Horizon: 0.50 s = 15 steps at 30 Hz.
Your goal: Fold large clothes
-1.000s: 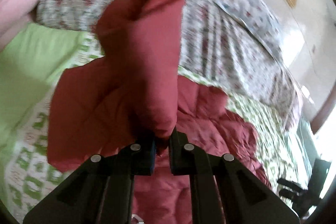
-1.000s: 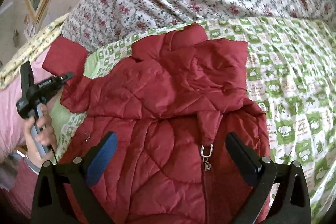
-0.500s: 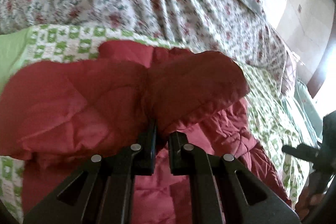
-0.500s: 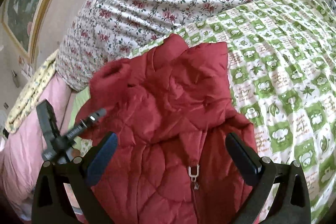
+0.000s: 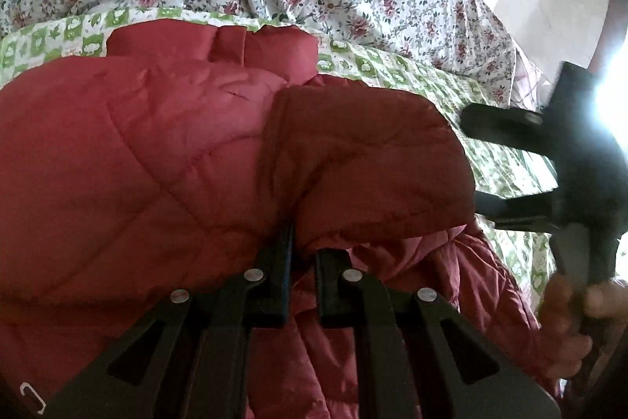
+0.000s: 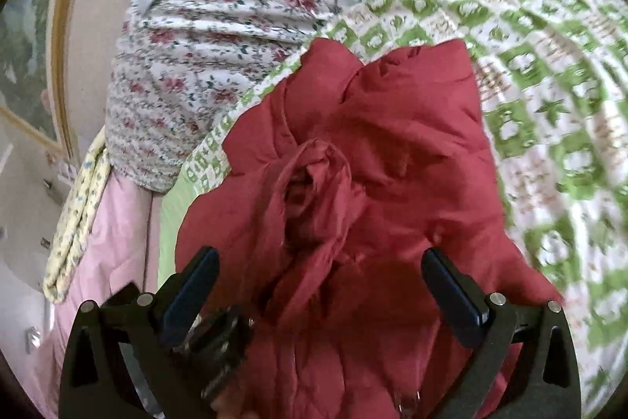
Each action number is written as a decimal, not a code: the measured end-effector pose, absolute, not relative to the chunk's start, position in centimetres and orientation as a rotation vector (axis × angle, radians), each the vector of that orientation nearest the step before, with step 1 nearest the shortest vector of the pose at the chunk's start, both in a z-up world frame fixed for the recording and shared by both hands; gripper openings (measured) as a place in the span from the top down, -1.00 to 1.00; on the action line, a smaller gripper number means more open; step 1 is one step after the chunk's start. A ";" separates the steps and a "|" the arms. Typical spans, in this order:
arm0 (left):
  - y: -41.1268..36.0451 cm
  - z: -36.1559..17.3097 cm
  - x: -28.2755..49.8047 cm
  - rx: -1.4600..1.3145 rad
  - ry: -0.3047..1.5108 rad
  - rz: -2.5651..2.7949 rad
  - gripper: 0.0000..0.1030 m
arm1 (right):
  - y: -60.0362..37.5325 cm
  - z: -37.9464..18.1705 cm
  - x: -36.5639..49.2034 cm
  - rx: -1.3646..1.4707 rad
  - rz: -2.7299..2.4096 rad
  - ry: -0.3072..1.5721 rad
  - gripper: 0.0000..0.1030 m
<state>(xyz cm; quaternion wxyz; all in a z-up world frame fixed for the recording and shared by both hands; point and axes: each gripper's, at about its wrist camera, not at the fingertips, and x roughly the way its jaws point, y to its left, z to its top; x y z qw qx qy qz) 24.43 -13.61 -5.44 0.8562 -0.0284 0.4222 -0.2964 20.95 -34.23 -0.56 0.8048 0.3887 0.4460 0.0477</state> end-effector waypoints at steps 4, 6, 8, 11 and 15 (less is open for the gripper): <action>-13.7 -5.8 24.6 -0.068 0.913 -0.622 0.86 | -34.0 -1.9 22.7 0.872 0.129 0.978 -0.12; -13.5 -6.0 24.9 -0.085 0.935 -0.615 0.83 | -33.3 -2.2 23.2 0.880 0.145 0.991 0.32; -13.1 -6.1 25.0 -0.105 0.969 -0.619 0.73 | -32.8 -2.0 23.3 0.864 0.151 0.990 0.60; -12.0 -5.6 24.5 -0.138 1.007 -0.649 0.50 | -32.2 -1.1 23.4 0.798 0.140 0.978 0.78; -9.3 -3.8 23.6 -0.182 0.987 -0.661 0.50 | -32.5 0.5 22.7 0.746 0.130 0.929 0.82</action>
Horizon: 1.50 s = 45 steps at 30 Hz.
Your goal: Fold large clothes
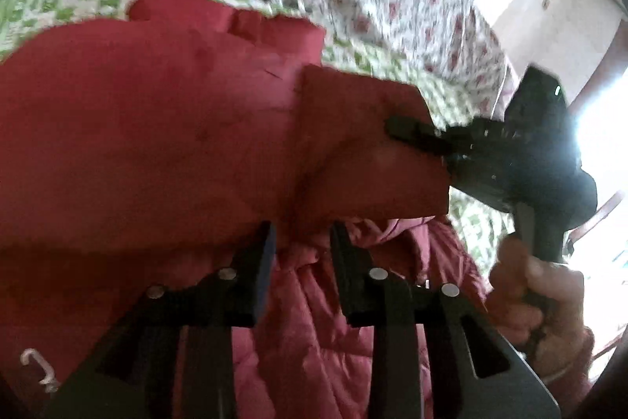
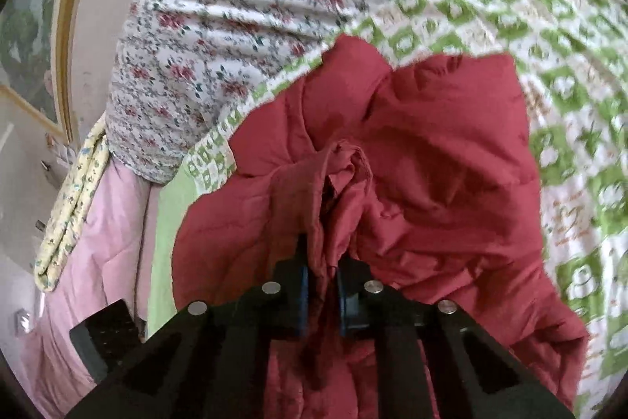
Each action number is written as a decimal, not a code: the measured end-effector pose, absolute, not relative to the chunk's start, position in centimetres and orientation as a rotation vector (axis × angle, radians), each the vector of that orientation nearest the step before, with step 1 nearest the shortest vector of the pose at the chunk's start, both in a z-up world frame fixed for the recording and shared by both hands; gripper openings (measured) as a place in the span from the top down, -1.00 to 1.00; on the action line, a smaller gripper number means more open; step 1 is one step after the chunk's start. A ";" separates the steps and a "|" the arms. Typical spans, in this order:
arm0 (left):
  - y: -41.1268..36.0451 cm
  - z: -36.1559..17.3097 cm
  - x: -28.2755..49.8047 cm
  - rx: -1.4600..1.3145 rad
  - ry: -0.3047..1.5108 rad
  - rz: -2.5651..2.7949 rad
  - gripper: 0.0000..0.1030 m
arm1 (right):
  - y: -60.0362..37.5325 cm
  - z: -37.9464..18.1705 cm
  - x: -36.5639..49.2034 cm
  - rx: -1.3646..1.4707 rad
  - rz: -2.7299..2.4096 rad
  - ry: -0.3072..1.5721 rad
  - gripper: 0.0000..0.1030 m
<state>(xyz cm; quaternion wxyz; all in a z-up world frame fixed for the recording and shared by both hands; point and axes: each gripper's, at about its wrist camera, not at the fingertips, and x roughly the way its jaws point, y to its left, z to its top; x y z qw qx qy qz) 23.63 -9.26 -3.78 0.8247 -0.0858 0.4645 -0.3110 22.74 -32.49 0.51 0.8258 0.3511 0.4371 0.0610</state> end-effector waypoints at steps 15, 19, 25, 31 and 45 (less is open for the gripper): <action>-0.9 -5.3 30.7 -0.128 1.016 -0.422 0.50 | -34.7 -1.6 20.3 0.597 -0.021 0.977 0.76; -1.4 -5.9 30.2 -0.090 1.004 -0.399 0.50 | -34.4 -0.2 19.7 0.542 -0.090 0.951 0.52; -2.1 -6.2 30.1 -0.051 0.999 -0.381 0.49 | -29.2 5.5 19.6 0.271 -0.067 0.809 0.08; -1.9 -5.5 30.0 -0.020 1.001 -0.395 0.49 | -26.3 -0.6 23.1 0.137 -0.057 1.024 0.07; -0.5 -6.7 30.5 0.003 1.045 -0.384 0.49 | -27.4 -1.0 21.0 0.163 -0.098 0.967 0.06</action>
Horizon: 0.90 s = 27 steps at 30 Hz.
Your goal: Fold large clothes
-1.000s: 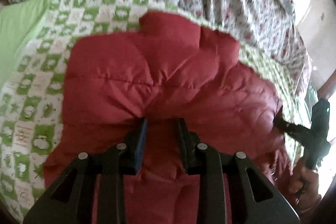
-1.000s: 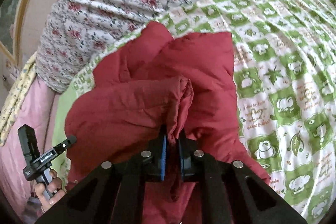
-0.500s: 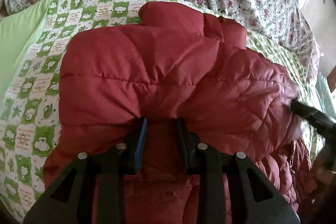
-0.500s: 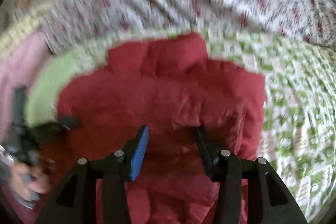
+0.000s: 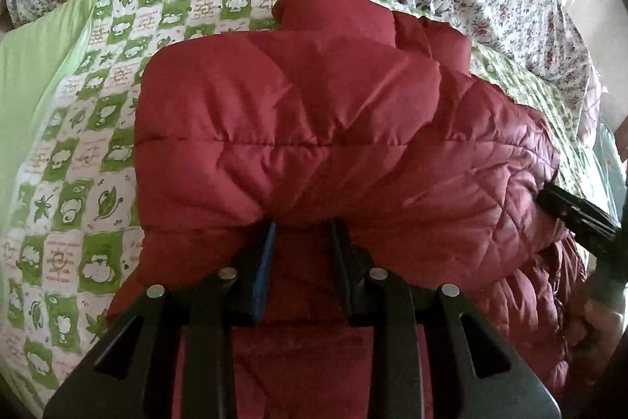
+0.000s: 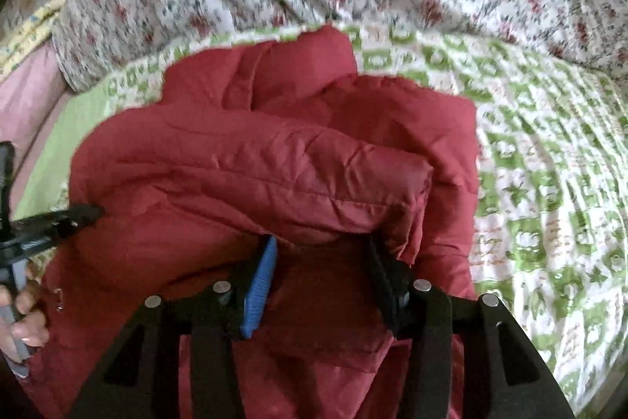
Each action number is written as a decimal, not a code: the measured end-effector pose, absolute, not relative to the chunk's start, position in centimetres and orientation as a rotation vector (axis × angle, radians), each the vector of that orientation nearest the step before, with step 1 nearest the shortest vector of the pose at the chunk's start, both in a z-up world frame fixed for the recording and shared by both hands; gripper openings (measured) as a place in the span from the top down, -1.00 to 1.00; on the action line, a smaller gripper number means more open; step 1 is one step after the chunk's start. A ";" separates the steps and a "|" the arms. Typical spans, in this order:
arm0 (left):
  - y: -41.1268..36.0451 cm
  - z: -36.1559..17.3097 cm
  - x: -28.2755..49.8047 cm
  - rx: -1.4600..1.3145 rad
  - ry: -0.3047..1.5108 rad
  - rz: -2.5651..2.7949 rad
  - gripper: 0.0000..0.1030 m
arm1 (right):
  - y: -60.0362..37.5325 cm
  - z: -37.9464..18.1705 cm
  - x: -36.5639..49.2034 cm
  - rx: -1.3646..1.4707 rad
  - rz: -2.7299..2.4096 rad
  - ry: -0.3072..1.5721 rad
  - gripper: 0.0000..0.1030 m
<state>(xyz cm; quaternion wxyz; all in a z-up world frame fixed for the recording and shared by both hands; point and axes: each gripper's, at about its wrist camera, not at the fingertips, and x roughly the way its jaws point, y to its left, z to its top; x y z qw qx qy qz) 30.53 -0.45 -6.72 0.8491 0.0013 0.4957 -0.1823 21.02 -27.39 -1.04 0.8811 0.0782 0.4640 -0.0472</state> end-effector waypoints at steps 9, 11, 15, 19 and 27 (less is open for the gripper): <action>1.0 -5.3 29.6 -0.042 1.025 -0.379 0.50 | -28.0 -3.5 21.8 0.161 -0.109 1.032 0.06; 1.2 -6.0 29.9 -0.047 1.047 -0.379 0.50 | -28.1 -3.7 21.7 0.173 -0.100 1.028 0.05; 0.8 -7.1 30.5 -0.043 1.058 -0.374 0.49 | -28.0 -4.0 21.7 0.166 -0.094 1.032 0.05; 0.6 -7.1 30.6 -0.032 1.069 -0.370 0.49 | -28.3 -4.1 21.8 0.180 -0.085 1.034 0.05; 1.3 -5.3 30.1 -0.062 1.084 -0.391 0.43 | -28.9 -1.2 19.8 0.265 -0.072 1.005 0.01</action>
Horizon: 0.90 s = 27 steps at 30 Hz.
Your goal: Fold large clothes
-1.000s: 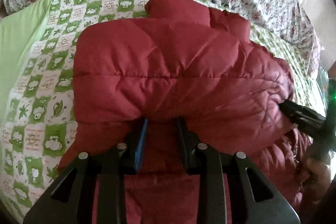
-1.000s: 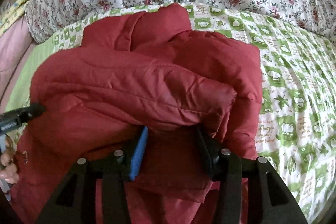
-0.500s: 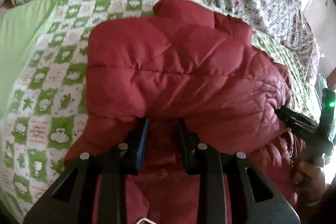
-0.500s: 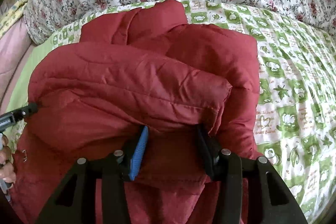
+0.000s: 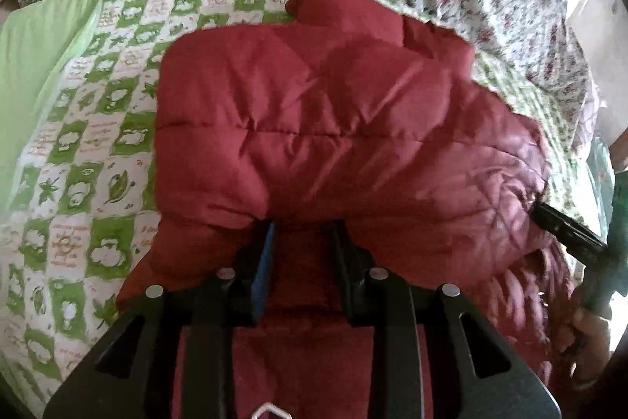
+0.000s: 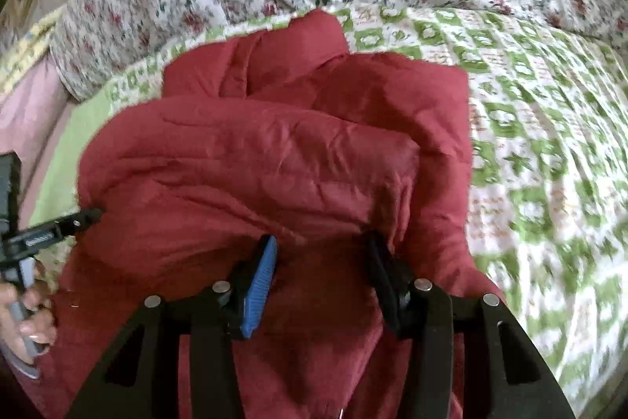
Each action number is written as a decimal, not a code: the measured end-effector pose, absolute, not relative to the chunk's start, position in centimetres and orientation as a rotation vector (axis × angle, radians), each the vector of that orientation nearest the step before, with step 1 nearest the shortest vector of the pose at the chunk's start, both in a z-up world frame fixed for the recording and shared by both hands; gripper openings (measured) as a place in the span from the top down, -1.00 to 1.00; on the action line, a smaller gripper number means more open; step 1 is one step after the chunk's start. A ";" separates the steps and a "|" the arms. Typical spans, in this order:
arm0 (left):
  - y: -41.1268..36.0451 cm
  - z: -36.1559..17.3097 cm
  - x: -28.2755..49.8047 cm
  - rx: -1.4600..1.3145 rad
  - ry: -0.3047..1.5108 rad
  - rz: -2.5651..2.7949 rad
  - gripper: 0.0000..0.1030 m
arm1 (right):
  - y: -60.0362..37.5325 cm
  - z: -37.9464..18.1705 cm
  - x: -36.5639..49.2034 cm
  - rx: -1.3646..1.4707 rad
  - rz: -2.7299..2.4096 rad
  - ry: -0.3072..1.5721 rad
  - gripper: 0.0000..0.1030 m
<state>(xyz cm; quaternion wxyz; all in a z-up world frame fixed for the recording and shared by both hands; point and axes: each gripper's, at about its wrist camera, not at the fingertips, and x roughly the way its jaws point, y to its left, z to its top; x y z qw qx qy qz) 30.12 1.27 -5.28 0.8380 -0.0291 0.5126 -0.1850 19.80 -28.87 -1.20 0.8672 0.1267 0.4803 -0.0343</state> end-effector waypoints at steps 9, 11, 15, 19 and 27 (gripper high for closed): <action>4.2 -3.1 23.9 -0.086 1.073 -0.378 0.20 | -29.3 2.7 13.0 0.261 -0.045 1.016 -0.26; 5.1 -2.9 22.1 -0.104 1.072 -0.379 0.20 | -29.5 2.9 11.4 0.266 -0.042 1.028 -0.32; 7.0 -2.7 18.5 -0.106 1.075 -0.351 0.20 | -29.9 3.4 8.0 0.273 -0.044 1.034 -0.40; 8.8 -2.8 16.2 -0.141 1.086 -0.330 0.20 | -30.3 3.8 4.9 0.269 -0.073 1.033 -0.45; 11.4 -2.4 12.2 -0.162 1.075 -0.290 0.20 | -30.7 4.0 -0.5 0.220 -0.160 1.061 -0.50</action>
